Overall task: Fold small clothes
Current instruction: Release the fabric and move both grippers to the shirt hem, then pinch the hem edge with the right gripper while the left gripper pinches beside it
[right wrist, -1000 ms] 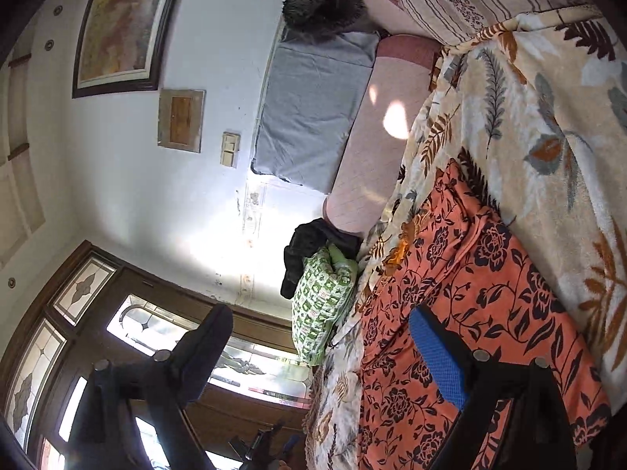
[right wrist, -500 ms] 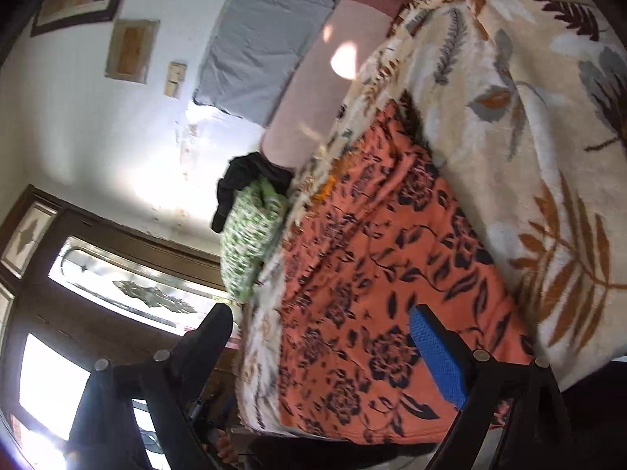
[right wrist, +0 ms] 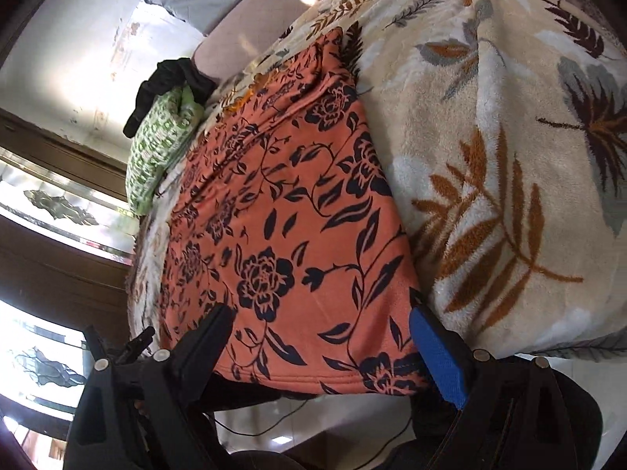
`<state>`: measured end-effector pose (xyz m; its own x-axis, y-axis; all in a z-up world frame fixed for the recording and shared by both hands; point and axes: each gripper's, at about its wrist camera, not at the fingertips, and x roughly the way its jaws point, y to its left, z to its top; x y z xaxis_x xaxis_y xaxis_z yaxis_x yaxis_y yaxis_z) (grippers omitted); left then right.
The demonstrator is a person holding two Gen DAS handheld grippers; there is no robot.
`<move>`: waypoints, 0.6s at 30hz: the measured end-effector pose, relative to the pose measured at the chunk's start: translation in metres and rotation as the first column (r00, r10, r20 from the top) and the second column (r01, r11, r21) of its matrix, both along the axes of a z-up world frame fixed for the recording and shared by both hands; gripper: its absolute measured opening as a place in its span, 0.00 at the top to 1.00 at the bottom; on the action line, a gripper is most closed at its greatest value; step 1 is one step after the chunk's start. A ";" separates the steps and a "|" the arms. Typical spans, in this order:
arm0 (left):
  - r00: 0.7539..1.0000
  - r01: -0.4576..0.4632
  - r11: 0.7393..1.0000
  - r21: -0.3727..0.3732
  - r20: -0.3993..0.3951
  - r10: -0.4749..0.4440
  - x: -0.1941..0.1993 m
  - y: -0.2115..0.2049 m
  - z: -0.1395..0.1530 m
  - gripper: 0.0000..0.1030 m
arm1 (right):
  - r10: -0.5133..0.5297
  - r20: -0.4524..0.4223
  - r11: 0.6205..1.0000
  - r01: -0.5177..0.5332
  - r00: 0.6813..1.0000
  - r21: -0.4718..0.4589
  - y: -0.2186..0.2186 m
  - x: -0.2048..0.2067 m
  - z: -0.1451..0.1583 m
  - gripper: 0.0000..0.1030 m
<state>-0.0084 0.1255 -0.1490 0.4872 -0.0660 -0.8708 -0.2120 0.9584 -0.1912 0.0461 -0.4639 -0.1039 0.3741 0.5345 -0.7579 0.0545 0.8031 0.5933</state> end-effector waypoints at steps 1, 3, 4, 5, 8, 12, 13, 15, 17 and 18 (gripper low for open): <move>1.000 0.008 1.000 -0.002 -0.008 -0.008 0.001 -0.001 -0.002 0.17 | 0.002 -0.006 1.000 -0.002 1.000 -0.013 -0.001 -0.001 0.000 0.09; 1.000 0.021 1.000 0.006 -0.021 -0.021 0.002 -0.004 -0.005 0.17 | -0.001 -0.023 0.999 0.000 1.000 -0.041 -0.005 -0.002 -0.002 0.09; 0.999 0.026 1.000 0.007 -0.022 -0.026 0.003 -0.005 -0.006 0.17 | -0.003 -0.029 0.999 0.001 1.000 -0.051 -0.006 -0.003 -0.003 0.09; 0.999 0.032 0.999 0.004 -0.023 -0.032 0.004 -0.006 -0.006 0.17 | -0.003 -0.036 0.998 0.001 0.999 -0.059 -0.008 -0.003 -0.005 0.09; 0.999 0.039 0.999 0.010 -0.039 -0.038 0.005 -0.008 -0.010 0.17 | -0.002 -0.055 0.998 -0.001 0.998 -0.062 -0.012 -0.003 -0.010 0.09; 0.998 0.051 0.999 0.016 -0.049 -0.051 0.006 -0.010 -0.012 0.17 | 0.016 -0.064 0.999 -0.019 0.998 -0.049 -0.007 -0.001 -0.014 0.09; 0.997 0.054 0.998 0.016 -0.052 -0.053 0.007 -0.010 -0.013 0.17 | 0.017 -0.060 0.999 -0.020 0.998 -0.047 -0.007 -0.002 -0.015 0.09; 0.997 0.055 0.998 0.015 -0.055 -0.054 0.007 -0.010 -0.013 0.17 | 0.016 -0.054 0.999 -0.018 0.998 -0.034 -0.006 -0.001 -0.014 0.09; 0.996 0.056 0.998 0.015 -0.063 -0.055 0.007 -0.010 -0.015 0.17 | 0.014 -0.065 0.999 -0.016 0.998 -0.030 -0.007 0.000 -0.017 0.09; 0.996 0.058 0.998 0.017 -0.064 -0.057 0.007 -0.011 -0.015 0.17 | 0.013 -0.077 0.999 -0.016 0.997 -0.029 -0.007 0.000 -0.019 0.09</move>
<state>-0.0016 0.1150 -0.1640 0.4266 -0.0755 -0.9013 -0.1674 0.9727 -0.1607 0.0463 -0.4710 -0.1226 0.3066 0.5162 -0.7997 0.0871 0.8215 0.5636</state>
